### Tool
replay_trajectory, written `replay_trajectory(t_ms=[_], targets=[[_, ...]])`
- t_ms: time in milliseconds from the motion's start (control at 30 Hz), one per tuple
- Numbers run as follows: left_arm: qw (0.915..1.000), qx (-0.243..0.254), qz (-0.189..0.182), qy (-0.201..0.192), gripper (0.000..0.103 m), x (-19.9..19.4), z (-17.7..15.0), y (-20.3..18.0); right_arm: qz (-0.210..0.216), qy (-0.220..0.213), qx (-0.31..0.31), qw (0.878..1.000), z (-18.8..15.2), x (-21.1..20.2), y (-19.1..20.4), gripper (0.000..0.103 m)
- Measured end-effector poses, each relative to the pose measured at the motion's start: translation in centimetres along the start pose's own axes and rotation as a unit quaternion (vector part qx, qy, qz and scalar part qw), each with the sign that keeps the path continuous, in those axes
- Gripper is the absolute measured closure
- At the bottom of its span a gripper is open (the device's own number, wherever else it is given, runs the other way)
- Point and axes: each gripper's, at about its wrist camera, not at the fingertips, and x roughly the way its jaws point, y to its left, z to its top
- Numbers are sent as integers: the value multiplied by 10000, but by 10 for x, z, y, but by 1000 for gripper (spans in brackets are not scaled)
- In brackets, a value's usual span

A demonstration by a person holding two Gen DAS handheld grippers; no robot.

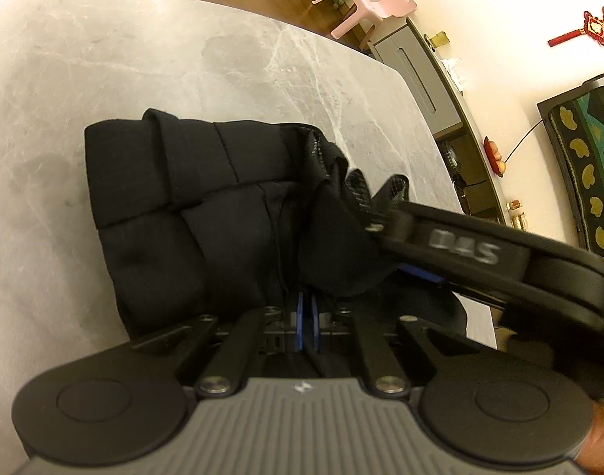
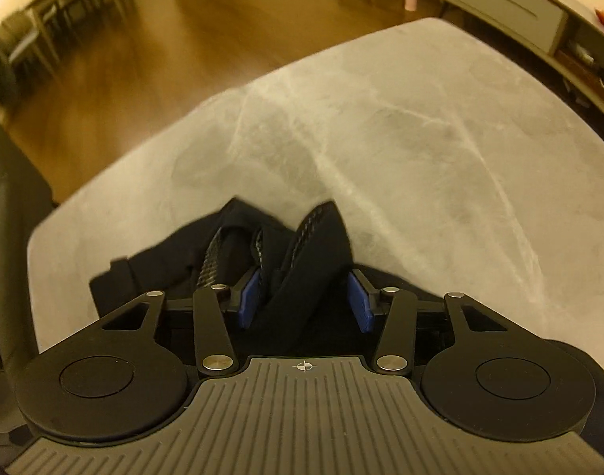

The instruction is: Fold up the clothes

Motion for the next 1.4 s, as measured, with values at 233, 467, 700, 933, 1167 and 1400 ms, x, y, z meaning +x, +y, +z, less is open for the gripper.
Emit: replay_trajectory(t_ms=[233, 467, 700, 933, 1167, 1400], targets=[[10000, -9, -8, -78, 94, -1, 2, 0, -204, -88, -296, 9993, 2, 3, 5, 92], [9990, 51, 82, -436, 84, -7, 10, -6, -1575, -1432, -789, 9739, -22, -73, 4, 94], [9971, 59, 190, -738, 80, -10, 18, -11, -2338, -2936, -1042, 9210, -4, -78, 11, 32], [9976, -5, 207, -667, 79, -4, 26, -9, -1490, -2924, 624, 9425, -55, -123, -85, 16], [9856, 1565, -640, 65, 68, 25, 13, -63, -1777, -2215, 1511, 9469, -169, -155, -169, 43], [9835, 1792, -58, 218, 94, 67, 32, -63, -2091, -1490, 2279, 9392, -281, -173, -253, 77]])
